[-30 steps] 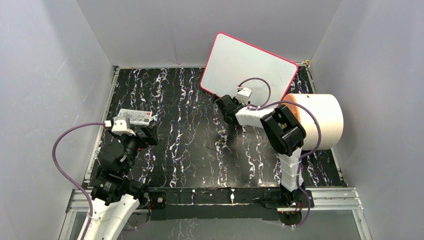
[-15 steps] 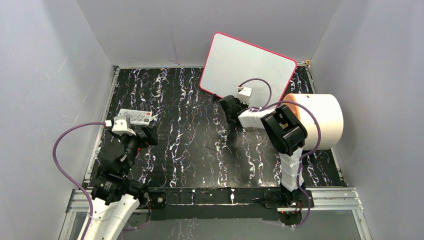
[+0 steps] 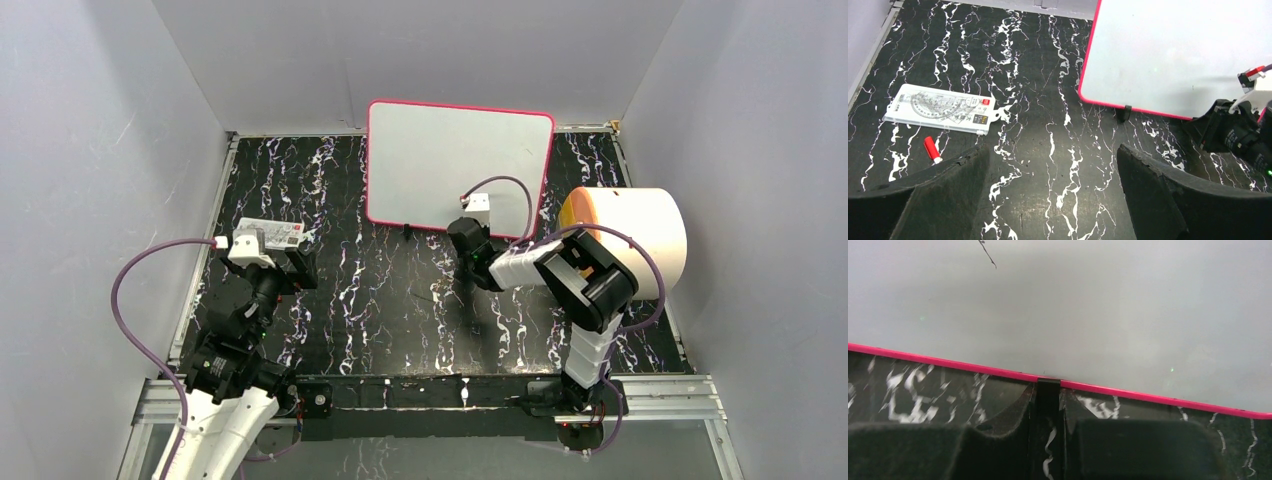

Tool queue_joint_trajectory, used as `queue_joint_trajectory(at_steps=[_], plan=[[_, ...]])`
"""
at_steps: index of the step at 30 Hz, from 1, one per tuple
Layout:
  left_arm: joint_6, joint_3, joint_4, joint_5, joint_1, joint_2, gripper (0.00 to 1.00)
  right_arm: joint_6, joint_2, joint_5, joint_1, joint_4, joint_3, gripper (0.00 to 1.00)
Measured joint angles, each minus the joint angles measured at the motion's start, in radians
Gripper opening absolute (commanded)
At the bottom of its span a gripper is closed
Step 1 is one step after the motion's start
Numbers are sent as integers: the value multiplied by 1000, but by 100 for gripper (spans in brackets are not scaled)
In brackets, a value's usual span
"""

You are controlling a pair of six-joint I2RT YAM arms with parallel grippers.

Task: Write a sentence on the whiteboard
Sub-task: Move the whiteboard to the center of the board.

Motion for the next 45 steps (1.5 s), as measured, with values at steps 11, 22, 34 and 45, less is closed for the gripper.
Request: queue_joint_trajectory(at_steps=[11, 22, 34, 45], plan=[[-5, 0, 0, -40, 6, 19, 94, -165, -89, -222, 103, 124, -136, 0], [-24, 0, -2, -97, 31, 43, 94, -260, -195, -434, 126, 137, -246, 0], [-54, 0, -4, -191, 54, 57, 95, -288, -251, -466, 130, 100, -285, 27], [-119, 8, -53, -318, 67, 113, 97, -316, -335, -481, 138, 81, -352, 70]])
